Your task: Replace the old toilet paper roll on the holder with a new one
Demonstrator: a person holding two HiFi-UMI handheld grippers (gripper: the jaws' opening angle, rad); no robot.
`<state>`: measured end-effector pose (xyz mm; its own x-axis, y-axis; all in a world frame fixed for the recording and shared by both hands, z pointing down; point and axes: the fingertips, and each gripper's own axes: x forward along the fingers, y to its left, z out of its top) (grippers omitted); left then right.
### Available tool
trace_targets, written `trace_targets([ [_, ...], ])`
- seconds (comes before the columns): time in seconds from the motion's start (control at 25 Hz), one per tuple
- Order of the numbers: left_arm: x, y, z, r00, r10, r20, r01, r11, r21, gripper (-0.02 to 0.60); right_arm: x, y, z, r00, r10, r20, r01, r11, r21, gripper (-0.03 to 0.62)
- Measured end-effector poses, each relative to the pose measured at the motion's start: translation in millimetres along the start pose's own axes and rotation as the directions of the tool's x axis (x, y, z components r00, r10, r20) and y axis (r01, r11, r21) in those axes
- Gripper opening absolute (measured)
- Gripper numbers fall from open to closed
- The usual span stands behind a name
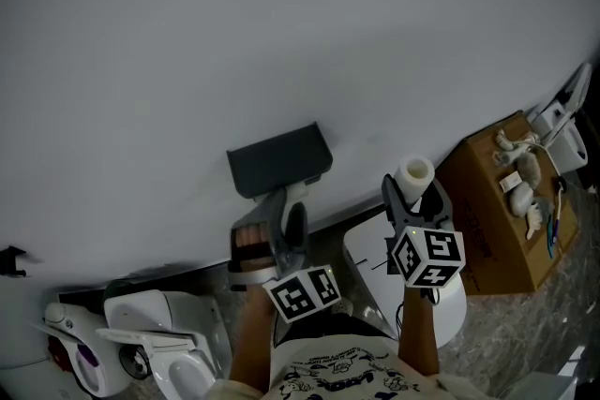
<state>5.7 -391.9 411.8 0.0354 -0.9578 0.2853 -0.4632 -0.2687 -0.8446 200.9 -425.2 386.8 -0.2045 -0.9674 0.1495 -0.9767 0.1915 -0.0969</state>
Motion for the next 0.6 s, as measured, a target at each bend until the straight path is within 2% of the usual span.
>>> trace_targets([
  [0.2,9.7,-17.5,-6.0,0.998,-0.02,-0.062,0.028,0.992,0.124,0.215,-0.6,-4.3,-2.2,1.0,-0.01,-0.003,0.01,1.0,0.008,0.318],
  [0.44,25.1,-26.5,-28.5,0.988,-0.025,-0.155,0.057,0.976,0.21,0.215,-2.9,-8.4,-5.2,1.0,-0.02,-0.008,0.02,1.0,0.012,0.318],
  [0.6,32.8,-26.6,-40.6,0.979,-0.023,-0.202,0.071,0.969,0.235,0.215,-4.4,-9.3,-6.4,1.0,-0.025,-0.01,0.025,1.0,0.015,0.318],
])
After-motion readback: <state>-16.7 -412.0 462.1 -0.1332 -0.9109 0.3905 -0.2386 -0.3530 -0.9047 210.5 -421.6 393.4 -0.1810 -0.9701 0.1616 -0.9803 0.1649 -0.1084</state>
